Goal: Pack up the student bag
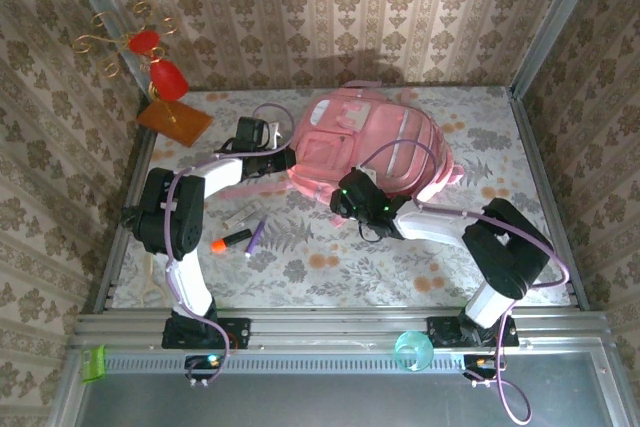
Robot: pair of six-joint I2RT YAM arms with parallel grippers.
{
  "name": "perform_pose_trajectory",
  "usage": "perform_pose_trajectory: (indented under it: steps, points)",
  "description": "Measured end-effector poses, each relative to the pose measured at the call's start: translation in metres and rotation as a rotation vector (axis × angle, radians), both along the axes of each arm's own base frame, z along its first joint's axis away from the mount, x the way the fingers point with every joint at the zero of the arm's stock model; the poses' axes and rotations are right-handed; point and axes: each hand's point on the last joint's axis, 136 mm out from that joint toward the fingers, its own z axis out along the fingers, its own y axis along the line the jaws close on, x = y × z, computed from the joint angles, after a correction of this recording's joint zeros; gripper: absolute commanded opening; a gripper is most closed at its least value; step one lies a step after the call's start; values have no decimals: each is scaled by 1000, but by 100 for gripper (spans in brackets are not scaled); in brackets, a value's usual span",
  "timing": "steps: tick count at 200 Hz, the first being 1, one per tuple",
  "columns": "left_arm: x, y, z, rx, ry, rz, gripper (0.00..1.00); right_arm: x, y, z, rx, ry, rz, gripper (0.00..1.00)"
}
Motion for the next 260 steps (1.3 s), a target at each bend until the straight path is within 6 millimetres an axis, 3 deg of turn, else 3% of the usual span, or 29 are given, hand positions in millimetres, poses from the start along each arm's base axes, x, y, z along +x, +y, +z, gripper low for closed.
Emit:
perform_pose_trajectory:
  steps: [77, 155, 228, 260]
  points:
    - [0, 0, 1, -5, 0, -4, 0, 6, -1, -17, -39, -1, -7, 34]
    - [0, -1, 1, -7, -1, -8, 0, 20, -2, -4, -77, -47, -9, 33]
    - [-1, -1, 1, -9, -1, -11, 0, 21, -10, -8, -128, -45, -2, 17]
    - [-1, -1, 1, -7, -3, -13, 0, 22, -13, -8, -131, -42, -3, 15]
